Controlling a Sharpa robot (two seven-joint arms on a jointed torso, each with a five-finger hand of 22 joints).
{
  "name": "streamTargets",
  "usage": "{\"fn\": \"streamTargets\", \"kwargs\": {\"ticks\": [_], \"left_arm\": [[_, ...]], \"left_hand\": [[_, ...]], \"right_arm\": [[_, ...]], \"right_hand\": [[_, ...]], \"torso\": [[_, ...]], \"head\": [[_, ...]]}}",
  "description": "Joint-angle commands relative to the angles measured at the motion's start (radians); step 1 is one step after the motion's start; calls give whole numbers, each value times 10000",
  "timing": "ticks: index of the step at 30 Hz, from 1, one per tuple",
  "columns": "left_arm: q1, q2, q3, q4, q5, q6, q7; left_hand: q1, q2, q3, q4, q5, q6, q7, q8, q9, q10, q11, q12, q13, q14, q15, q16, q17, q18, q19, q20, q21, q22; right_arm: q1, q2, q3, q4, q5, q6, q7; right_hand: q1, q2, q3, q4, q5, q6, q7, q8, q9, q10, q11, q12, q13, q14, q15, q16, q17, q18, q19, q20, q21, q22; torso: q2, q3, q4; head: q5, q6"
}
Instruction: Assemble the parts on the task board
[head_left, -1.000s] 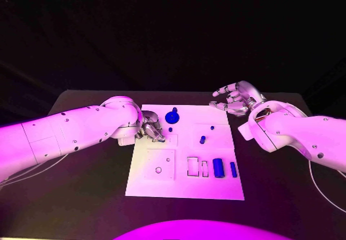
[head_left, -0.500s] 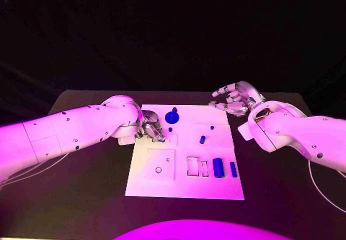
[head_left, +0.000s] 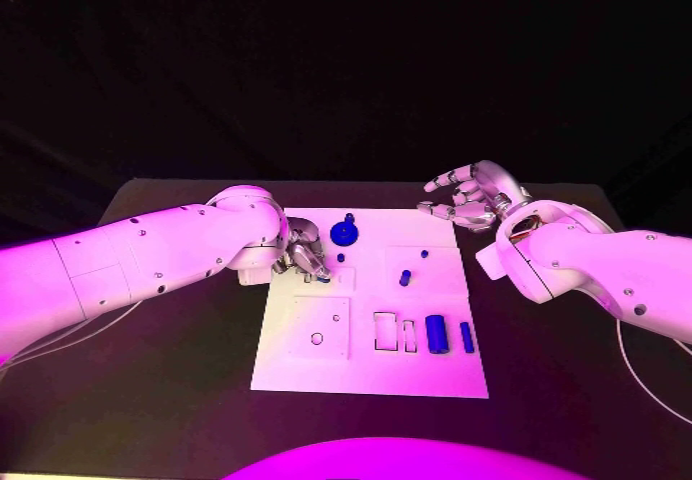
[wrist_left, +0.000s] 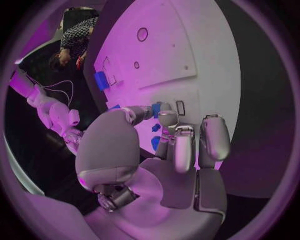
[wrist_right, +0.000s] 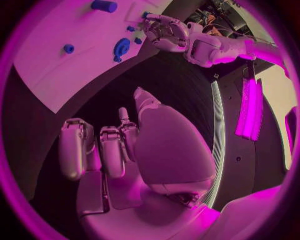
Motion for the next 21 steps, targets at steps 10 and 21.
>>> {"fn": "streamTargets", "kwargs": {"ticks": [10, 21], "left_arm": [[85, 327, -120, -558, 201, 1385, -264], [118, 422, -130, -706, 473, 1449, -275]], "left_hand": [[-150, 88, 2141, -2245, 323, 70, -47, 35, 6, 97, -34, 87, 53, 1021, -63, 55, 2634, -91, 79, -4, 54, 58], [-446, 418, 1995, -2156, 366, 270, -128, 68, -16, 292, -88, 202, 170, 1021, -94, 55, 2634, -96, 90, -23, 58, 90]], "right_arm": [[-4, -1, 6, 35, -93, 72, 10], [-4, 25, 6, 18, -111, 95, 14]], "right_hand": [[-67, 21, 66, -11, -60, 72, 12, 41, 15, -64, -19, -60, 972, 899, 5, -47, 2114, 138, 6, 32, -41, 1307], [-50, 11, 79, -23, -59, 72, 10, 43, 15, -70, -20, -66, 964, 898, 3, -49, 2111, 139, 4, 30, -48, 1303]], "torso": [[1, 0, 2], [7, -5, 15]], "head": [[-11, -12], [-7, -11]]}}
